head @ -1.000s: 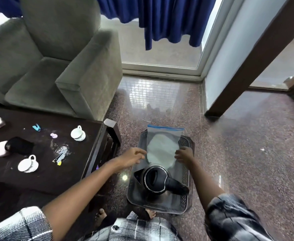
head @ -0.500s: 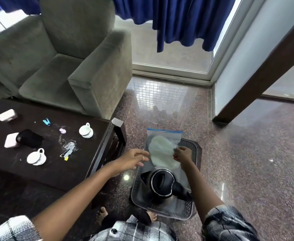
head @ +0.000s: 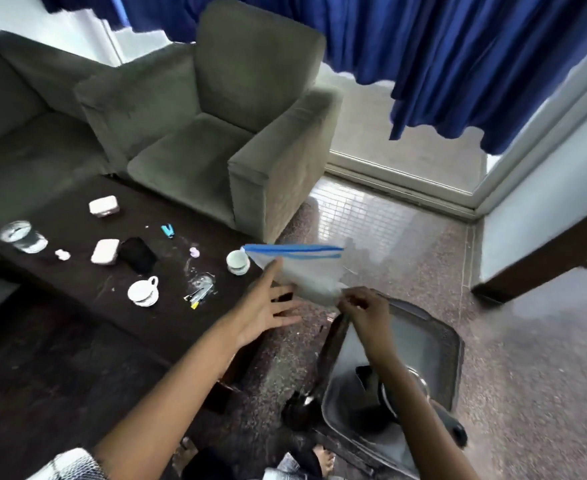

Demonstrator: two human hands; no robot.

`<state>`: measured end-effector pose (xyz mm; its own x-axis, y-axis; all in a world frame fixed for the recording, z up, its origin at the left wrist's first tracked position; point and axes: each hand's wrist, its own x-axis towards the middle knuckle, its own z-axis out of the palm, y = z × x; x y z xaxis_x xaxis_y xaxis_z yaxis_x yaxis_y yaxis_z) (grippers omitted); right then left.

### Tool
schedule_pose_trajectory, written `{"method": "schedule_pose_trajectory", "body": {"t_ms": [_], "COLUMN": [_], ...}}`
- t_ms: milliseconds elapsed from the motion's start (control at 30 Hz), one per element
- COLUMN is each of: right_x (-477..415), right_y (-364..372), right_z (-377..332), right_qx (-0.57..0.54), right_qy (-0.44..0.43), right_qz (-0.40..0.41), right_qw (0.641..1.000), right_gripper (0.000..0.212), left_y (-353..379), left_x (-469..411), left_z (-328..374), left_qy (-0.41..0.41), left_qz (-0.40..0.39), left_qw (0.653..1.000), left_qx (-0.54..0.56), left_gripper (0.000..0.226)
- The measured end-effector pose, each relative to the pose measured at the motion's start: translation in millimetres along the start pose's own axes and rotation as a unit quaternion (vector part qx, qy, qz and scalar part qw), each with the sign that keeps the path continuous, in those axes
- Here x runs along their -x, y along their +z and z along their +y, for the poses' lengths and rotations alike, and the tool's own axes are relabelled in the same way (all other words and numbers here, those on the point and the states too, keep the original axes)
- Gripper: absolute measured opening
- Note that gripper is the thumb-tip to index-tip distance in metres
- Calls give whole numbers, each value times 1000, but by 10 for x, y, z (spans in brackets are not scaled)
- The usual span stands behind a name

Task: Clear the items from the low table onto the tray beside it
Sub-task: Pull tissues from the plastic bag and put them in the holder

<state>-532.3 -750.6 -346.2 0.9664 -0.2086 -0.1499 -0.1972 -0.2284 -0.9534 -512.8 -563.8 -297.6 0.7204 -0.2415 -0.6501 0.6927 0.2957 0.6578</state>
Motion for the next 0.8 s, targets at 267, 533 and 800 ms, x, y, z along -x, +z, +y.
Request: {"method": "schedule_pose_trajectory", "body": {"t_ms": [267, 533, 800], "right_x": [776, 1005, 1026], "right_y": [1751, 3161, 4248], "right_z": [-370, -809, -1440], "right_qx": [69, 164, 21], "right_qy": [-99, -92, 25], "right_qz": [-72, -199, -286], "right_qw": [990, 962, 958], "right_gripper": [18, 34, 37], "left_y": [-1616, -3064, -3688], "left_x": [625, 1154, 1290], "left_z": [234, 474, 730], "left_qy": [44, 110, 160], "left_qz": [61, 116, 165], "left_qw": [978, 970, 972], "left_qx": [197, 183, 48], "left_gripper": [32, 14, 27]}}
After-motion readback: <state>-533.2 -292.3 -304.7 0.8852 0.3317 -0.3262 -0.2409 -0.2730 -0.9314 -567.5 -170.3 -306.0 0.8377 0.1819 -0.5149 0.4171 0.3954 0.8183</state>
